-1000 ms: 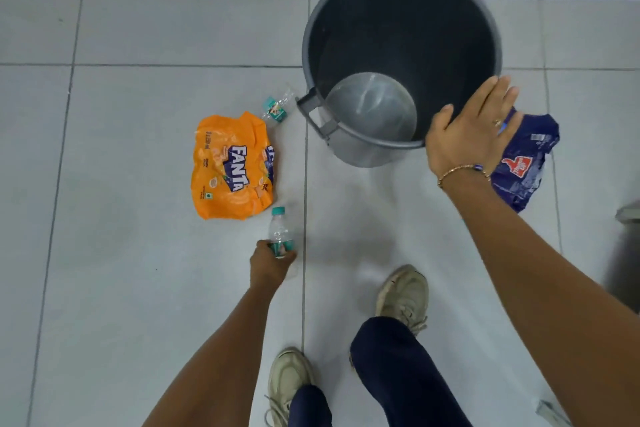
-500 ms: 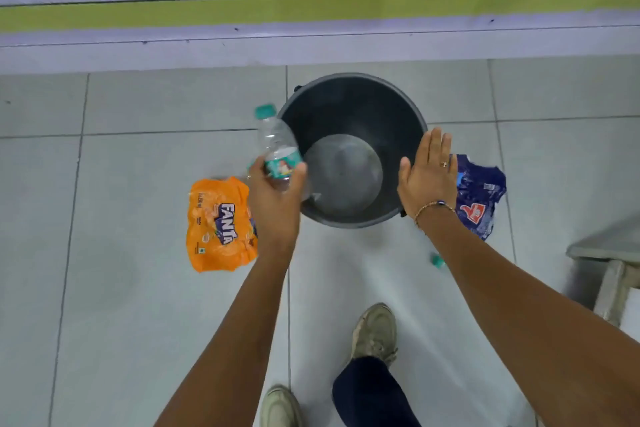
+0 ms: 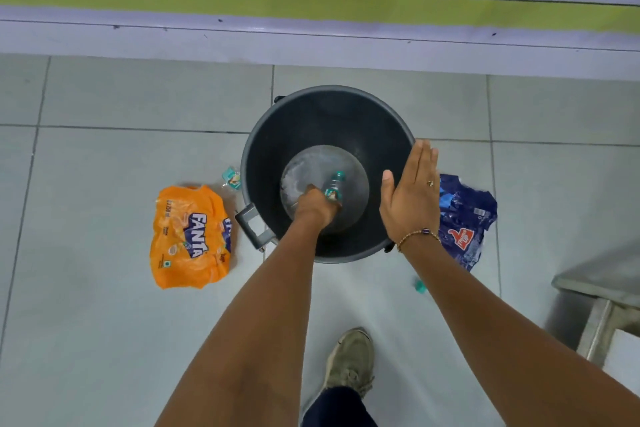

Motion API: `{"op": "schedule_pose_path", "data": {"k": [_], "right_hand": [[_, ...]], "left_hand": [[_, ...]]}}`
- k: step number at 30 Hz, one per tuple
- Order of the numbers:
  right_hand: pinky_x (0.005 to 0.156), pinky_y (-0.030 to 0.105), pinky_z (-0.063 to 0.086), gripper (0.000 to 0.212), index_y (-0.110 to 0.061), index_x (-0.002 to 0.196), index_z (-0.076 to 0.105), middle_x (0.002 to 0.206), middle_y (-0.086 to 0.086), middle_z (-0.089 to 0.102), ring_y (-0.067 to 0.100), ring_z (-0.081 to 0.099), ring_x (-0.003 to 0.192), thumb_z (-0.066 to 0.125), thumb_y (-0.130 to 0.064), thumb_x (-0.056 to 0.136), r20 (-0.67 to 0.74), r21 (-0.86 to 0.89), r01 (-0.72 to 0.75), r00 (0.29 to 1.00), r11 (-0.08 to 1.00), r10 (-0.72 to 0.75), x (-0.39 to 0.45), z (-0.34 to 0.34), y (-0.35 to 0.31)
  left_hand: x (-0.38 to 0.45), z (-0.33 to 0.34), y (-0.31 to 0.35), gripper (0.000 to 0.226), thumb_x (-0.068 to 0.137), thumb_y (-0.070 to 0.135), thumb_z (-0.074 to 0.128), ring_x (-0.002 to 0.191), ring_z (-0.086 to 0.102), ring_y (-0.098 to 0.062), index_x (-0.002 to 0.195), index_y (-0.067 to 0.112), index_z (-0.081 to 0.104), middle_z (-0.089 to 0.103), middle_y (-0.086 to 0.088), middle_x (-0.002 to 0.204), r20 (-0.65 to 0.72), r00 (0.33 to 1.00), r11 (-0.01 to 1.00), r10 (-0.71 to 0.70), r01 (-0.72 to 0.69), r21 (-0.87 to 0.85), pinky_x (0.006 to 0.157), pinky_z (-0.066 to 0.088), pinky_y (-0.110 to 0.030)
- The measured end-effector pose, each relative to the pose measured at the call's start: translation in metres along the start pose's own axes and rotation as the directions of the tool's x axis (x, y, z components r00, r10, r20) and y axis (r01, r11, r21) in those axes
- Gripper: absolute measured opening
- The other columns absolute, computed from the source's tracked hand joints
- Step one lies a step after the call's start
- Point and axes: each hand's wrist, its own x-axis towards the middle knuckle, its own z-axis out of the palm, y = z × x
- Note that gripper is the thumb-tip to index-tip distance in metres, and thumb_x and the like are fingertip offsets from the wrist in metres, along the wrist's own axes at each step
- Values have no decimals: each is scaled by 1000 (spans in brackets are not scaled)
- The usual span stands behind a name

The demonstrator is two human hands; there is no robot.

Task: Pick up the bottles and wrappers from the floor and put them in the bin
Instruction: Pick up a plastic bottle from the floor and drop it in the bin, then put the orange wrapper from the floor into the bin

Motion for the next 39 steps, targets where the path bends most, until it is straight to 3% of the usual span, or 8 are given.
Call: {"op": "schedule_pose_path", "data": {"k": [5, 8, 12, 18, 22, 29, 36, 39], "right_hand": [[118, 43, 15, 64, -7, 150, 7, 159, 16, 11, 32, 9, 147, 32, -37, 99, -1, -3, -42, 999, 999, 42, -8, -1, -5], [118, 44, 16, 65, -6, 150, 7, 159, 16, 9, 33, 8, 147, 34, -36, 99, -12, 27, -98, 995, 995, 99, -24, 1, -10], [118, 43, 19, 65, -3, 149, 10, 158, 18, 14, 34, 13, 146, 35, -36, 99, -16, 22, -168, 986, 986, 168, -55, 0, -19], [118, 46, 21, 62, 0, 148, 13, 157, 20, 18, 36, 15, 145, 33, -33, 99, -98, 54, -209, 972, 977, 213, -79, 14, -26], [119, 43, 17, 61, -3, 149, 11, 158, 17, 16, 33, 13, 146, 28, -33, 99, -197, 110, -203, 955, 973, 221, -78, 28, -21], [118, 36, 18, 61, -9, 150, 10, 160, 10, 13, 26, 9, 148, 22, -36, 97, -313, 236, -137, 926, 962, 208, -75, 47, -7], [115, 34, 21, 60, -10, 150, 11, 160, 9, 14, 27, 12, 147, 23, -34, 97, -316, 272, -152, 919, 950, 237, -77, 47, -10], [117, 41, 24, 62, -9, 150, 8, 160, 11, 12, 29, 12, 147, 31, -34, 97, -223, 235, -137, 956, 962, 191, -77, 31, -11]], "left_hand": [[-34, -22, 12, 44, 93, 28, 57, 118, 55, -29, 134, 14, 50, 57, -13, 132, -108, 963, 967, 245, -250, -41, 102, 45, -36], [-61, -67, 0, 23, 88, 33, 62, 102, 64, -3, 110, 33, 65, 69, 13, 110, -426, 817, 808, 388, -524, -269, 84, 47, -13], [-66, -124, -68, 23, 92, 23, 53, 97, 63, -6, 112, 19, 62, 69, 3, 109, -755, 652, 624, -65, -564, -541, 76, 48, -7], [-17, -93, -218, 48, 97, 29, 51, 123, 50, -42, 135, 0, 47, 54, -23, 135, -368, 903, 916, -222, 64, -397, 104, 41, -46], [0, -50, -274, 67, 94, 44, 53, 128, 43, -36, 147, 11, 29, 32, -15, 152, 206, 817, 463, -539, 492, -738, 97, 45, -47], [56, -4, -297, 76, 88, 53, 56, 125, 52, -33, 145, 12, 29, 45, -16, 142, 320, 811, -152, -490, 282, -947, 98, 50, -44], [46, -15, -289, 34, 92, 11, 44, 93, 68, -26, 125, 8, 53, 66, -11, 121, 73, 807, 68, -586, 138, -988, 66, 53, -29], [5, -22, -275, 36, 97, 16, 39, 109, 64, -28, 130, 6, 52, 62, -12, 131, 72, 810, 106, -583, 164, -981, 84, 54, -32]]}}
